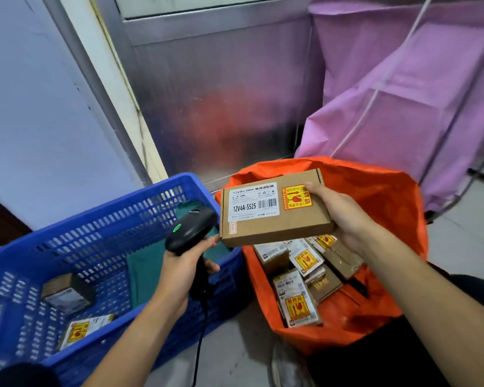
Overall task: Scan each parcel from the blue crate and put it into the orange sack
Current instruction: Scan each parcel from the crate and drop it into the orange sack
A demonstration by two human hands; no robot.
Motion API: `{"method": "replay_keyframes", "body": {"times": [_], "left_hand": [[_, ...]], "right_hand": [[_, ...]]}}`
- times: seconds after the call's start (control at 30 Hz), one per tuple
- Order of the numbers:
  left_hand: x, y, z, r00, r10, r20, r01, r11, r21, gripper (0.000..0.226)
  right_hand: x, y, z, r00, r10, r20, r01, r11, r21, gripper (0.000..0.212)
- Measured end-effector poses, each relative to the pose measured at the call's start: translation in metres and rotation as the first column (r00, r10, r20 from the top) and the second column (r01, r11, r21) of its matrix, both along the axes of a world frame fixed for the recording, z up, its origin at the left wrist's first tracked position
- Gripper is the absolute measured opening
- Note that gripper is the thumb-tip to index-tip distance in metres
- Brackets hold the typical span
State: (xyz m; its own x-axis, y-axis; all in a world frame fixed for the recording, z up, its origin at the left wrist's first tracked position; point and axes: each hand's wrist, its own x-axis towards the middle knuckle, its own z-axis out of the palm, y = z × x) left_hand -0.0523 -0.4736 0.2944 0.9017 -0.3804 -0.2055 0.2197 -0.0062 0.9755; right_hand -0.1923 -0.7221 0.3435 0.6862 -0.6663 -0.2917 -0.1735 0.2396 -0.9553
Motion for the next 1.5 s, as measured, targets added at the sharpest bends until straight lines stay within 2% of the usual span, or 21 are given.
{"method": "replay_keyframes", "body": {"times": [0.07,0.1,0.2,0.33,0.57,0.7,0.87,1.0,1.13,1.33,1.5], "left_hand": [[0.001,-0.009,-0.007,0.999,-0.024,-0.024,0.024,1.000,-0.002,0.042],[0.001,-0.013,-0.009,0.998,-0.042,-0.041,0.042,0.999,0.003,0.039],[0.002,-0.022,-0.019,0.988,-0.121,-0.099,0.123,0.992,0.014,0.008],[0.014,-0.031,-0.037,0.969,-0.170,-0.181,0.183,0.981,0.060,0.013],[0.033,-0.039,-0.060,0.951,-0.133,-0.280,0.133,0.991,-0.016,0.016],[0.038,-0.039,-0.062,0.958,-0.178,-0.224,0.184,0.983,0.006,0.013],[0.045,-0.044,-0.062,0.981,-0.140,-0.132,0.141,0.990,-0.002,0.014],[0.045,-0.043,-0.065,0.979,-0.187,-0.084,0.190,0.981,0.031,0.016],[0.048,-0.041,-0.064,0.971,-0.220,-0.094,0.224,0.974,0.030,0.017],[0.049,-0.042,-0.067,0.966,-0.240,-0.094,0.242,0.970,0.009,0.016],[0.050,-0.043,-0.069,0.969,-0.233,-0.084,0.233,0.972,-0.007,0.017]], "right_hand": [[-0.003,-0.011,-0.002,1.000,-0.007,0.009,0.007,1.000,-0.007,0.035],[-0.003,-0.015,-0.002,1.000,-0.008,0.015,0.009,1.000,-0.022,0.036],[-0.006,-0.031,-0.006,0.999,-0.033,0.012,0.034,0.997,-0.062,0.039],[-0.011,-0.048,-0.011,0.993,-0.116,-0.016,0.116,0.993,-0.033,0.039],[-0.016,-0.068,-0.011,0.985,-0.168,-0.046,0.165,0.984,-0.075,0.030],[-0.016,-0.078,-0.015,0.980,-0.190,-0.055,0.185,0.978,-0.093,0.031],[-0.015,-0.084,-0.023,0.975,-0.211,-0.067,0.205,0.975,-0.086,0.030],[-0.011,-0.084,-0.028,0.979,-0.191,-0.068,0.185,0.979,-0.089,0.031],[-0.008,-0.085,-0.028,0.971,-0.233,-0.051,0.226,0.967,-0.121,0.027],[-0.008,-0.098,-0.029,0.922,-0.387,0.005,0.383,0.909,-0.162,0.023],[-0.015,-0.104,-0.039,0.904,-0.427,-0.021,0.413,0.886,-0.211,0.021]]}}
